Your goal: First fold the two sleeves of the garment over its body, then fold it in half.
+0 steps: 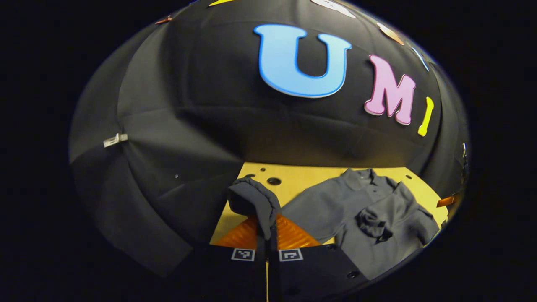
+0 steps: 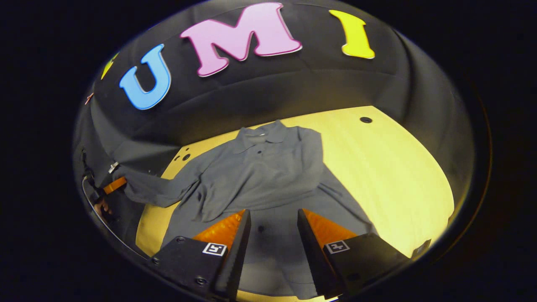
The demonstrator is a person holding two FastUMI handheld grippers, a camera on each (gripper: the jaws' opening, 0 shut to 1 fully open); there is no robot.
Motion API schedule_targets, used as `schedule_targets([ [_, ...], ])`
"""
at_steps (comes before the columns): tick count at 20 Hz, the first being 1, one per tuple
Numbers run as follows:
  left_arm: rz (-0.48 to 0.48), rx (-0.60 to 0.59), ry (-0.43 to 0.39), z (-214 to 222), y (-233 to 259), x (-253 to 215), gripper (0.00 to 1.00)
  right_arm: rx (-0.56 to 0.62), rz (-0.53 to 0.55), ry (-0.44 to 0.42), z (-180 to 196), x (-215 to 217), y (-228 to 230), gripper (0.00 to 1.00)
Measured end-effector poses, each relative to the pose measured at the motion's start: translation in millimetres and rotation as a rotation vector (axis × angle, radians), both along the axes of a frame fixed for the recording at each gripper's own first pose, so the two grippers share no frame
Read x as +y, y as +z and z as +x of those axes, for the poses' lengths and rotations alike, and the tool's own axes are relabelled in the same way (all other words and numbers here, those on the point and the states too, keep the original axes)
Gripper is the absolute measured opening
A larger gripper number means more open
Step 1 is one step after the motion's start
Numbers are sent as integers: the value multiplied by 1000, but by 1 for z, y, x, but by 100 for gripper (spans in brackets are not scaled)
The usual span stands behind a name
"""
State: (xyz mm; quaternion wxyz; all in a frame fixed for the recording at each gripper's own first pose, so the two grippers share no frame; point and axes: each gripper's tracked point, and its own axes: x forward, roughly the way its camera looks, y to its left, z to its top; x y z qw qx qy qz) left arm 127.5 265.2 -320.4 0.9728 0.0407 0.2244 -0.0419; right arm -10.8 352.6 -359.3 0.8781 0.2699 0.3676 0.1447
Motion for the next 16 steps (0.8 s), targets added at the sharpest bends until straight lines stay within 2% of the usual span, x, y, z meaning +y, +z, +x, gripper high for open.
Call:
schedule_targets([
  [4, -23, -44, -90, 7, 29, -64, 6, 10, -23, -63, -9, -33, -6, 70],
  [8, -45, -50, -199, 13, 36, -134, 6, 30, -47, -101, -14, -60, -24, 70],
  [13, -127, -9, -301, 8, 27, -223, 6, 44, -64, -143, -18, -91, -34, 70],
  [16, -126, 23, -340, 6, 13, -256, 6, 34, -76, -147, -18, -106, -34, 70],
])
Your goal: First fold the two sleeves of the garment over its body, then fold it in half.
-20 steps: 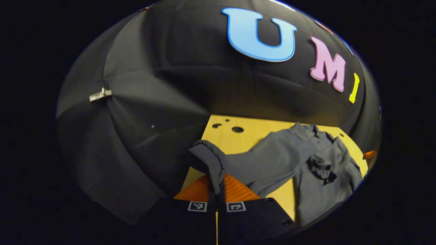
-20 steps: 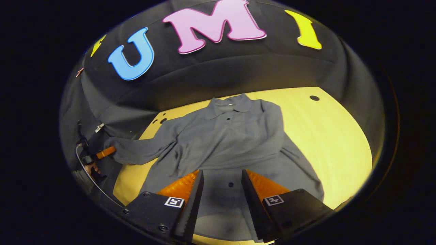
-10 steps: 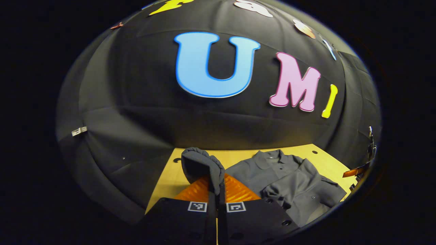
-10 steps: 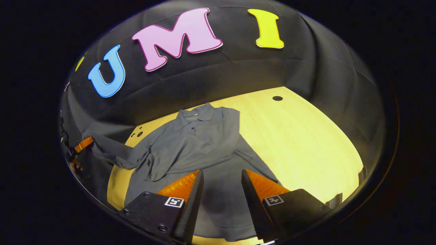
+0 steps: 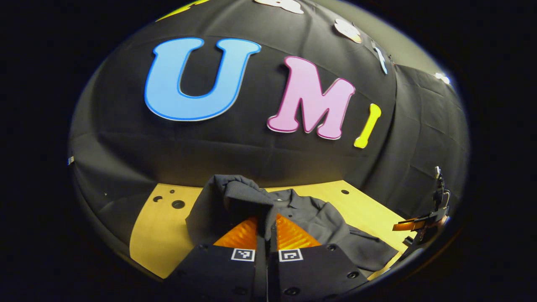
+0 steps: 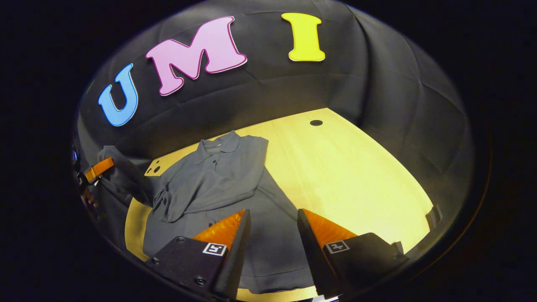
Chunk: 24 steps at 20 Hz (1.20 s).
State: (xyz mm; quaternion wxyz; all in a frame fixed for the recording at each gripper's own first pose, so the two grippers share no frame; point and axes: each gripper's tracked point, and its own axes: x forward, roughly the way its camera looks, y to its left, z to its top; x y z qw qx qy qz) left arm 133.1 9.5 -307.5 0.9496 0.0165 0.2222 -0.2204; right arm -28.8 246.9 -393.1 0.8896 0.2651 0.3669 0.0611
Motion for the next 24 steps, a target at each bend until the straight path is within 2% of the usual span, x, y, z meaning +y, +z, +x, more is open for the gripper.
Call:
schedule_targets([
  [5, -6, 45, -21, -1, -13, -46, 6, -20, -19, 10, 3, -15, -7, 70],
  [10, -7, 70, -23, -6, -21, -86, 6, -11, 11, 17, 10, -23, -23, 70],
  [17, 52, 103, -78, -11, -83, -159, 7, 18, 36, 29, 18, -46, -48, 70],
  [24, 146, 148, -136, -18, -155, -202, 7, 40, 37, 55, 18, -68, -67, 70],
])
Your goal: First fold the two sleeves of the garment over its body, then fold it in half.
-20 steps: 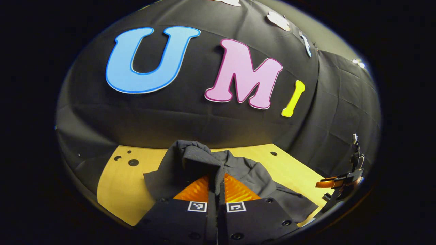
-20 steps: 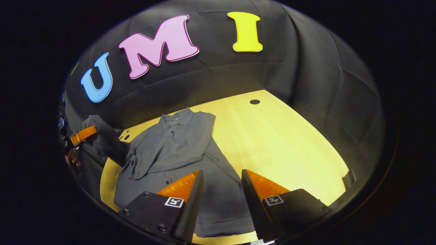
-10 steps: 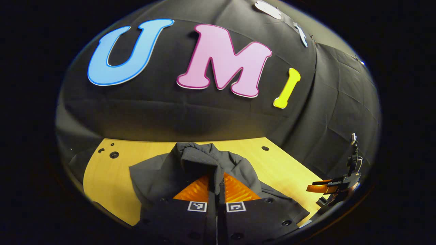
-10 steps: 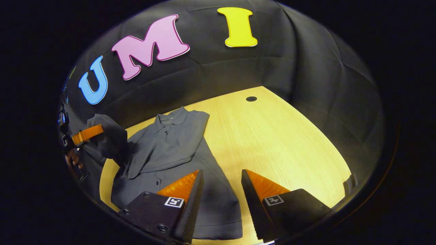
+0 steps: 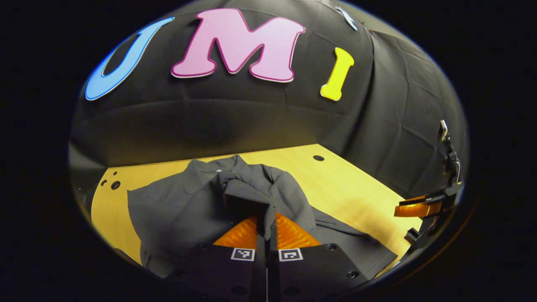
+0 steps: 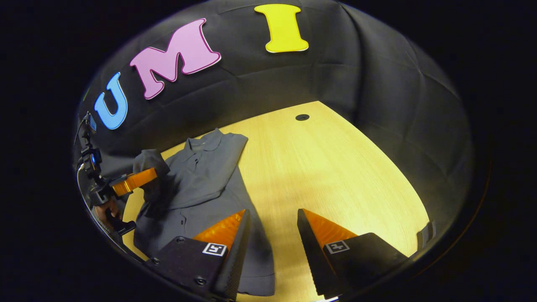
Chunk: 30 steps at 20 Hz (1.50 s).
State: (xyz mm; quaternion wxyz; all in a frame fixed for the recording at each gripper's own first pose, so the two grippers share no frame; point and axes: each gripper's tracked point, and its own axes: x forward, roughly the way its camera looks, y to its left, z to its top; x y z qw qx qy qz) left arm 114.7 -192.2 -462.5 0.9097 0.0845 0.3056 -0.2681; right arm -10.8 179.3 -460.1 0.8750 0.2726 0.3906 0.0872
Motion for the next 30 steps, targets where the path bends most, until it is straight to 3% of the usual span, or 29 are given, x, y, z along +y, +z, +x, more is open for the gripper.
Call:
schedule_targets([
  [9, 103, 65, -16, -13, -76, -30, 6, 18, 1, 74, -4, -9, -21, 70],
  [16, 77, 121, -7, -21, -101, -46, 22, 22, 2, 112, -7, -8, -22, 70],
  [18, 54, 136, -18, -25, -100, -51, 31, 22, 3, 120, -7, -6, -22, 70],
  [19, 44, 143, -22, -26, -99, -53, 29, 23, 1, 123, -8, -6, -23, 70],
  [20, 29, 149, -26, -30, -97, -55, 33, 23, 2, 125, -9, -5, -22, 70],
  [21, 13, 156, -33, -32, -95, -58, 55, 22, 5, 125, -9, -3, -21, 70],
  [22, -7, 165, -45, -37, -92, -59, 59, 20, 6, 128, -11, -1, -19, 70],
  [23, -30, 170, -57, -40, -87, -62, 55, 17, 3, 132, -12, 2, -16, 70],
  [25, -79, 162, -82, -49, -70, -66, 88, 8, -14, 136, -15, 5, -9, 70],
  [26, -84, 150, -86, -54, -63, -64, 96, 7, -12, 137, -18, 7, -6, 72],
  [27, -75, 135, -84, -57, -56, -59, 96, 7, -10, 137, -21, 9, -2, 60],
  [28, -74, 129, -87, -60, -52, -56, 96, 6, -8, 139, -23, 10, 2, 74],
  [30, -88, 131, -88, -74, -40, -48, 96, 7, -16, 147, -32, 15, 7, 79],
])
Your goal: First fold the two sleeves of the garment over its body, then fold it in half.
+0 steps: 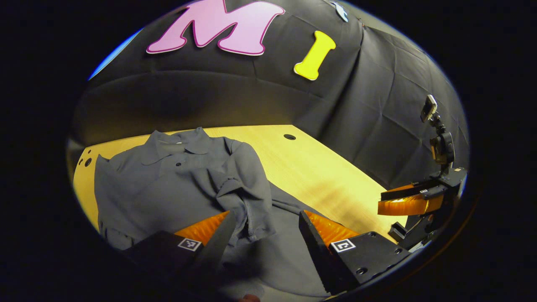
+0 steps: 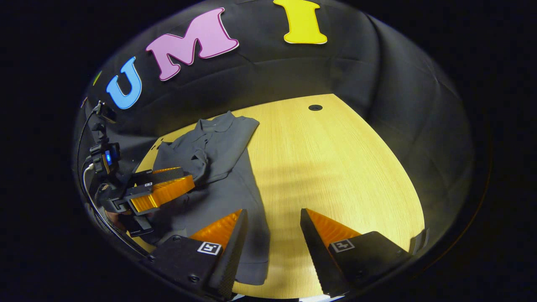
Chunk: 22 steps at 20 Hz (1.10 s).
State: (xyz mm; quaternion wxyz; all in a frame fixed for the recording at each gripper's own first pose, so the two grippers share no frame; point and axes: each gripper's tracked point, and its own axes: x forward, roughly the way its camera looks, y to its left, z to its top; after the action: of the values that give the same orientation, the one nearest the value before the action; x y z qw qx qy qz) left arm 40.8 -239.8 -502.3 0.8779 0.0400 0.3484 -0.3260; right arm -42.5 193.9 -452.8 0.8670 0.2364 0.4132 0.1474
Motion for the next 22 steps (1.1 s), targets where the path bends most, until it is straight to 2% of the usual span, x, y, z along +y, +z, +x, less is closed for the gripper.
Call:
schedule_targets([
  [5, -26, 17, 32, -30, 26, 45, 96, 19, -19, 20, -29, 13, 7, 83],
  [11, 33, -11, 111, -52, 37, 129, 96, 52, -93, 36, -60, 23, -1, 85],
  [16, 114, -34, 219, -62, 40, 214, 96, 109, -114, 34, -80, 30, -14, 86],
  [22, 210, 1, 354, -88, 28, 305, 96, 169, -153, 49, -103, 33, -31, 86],
])
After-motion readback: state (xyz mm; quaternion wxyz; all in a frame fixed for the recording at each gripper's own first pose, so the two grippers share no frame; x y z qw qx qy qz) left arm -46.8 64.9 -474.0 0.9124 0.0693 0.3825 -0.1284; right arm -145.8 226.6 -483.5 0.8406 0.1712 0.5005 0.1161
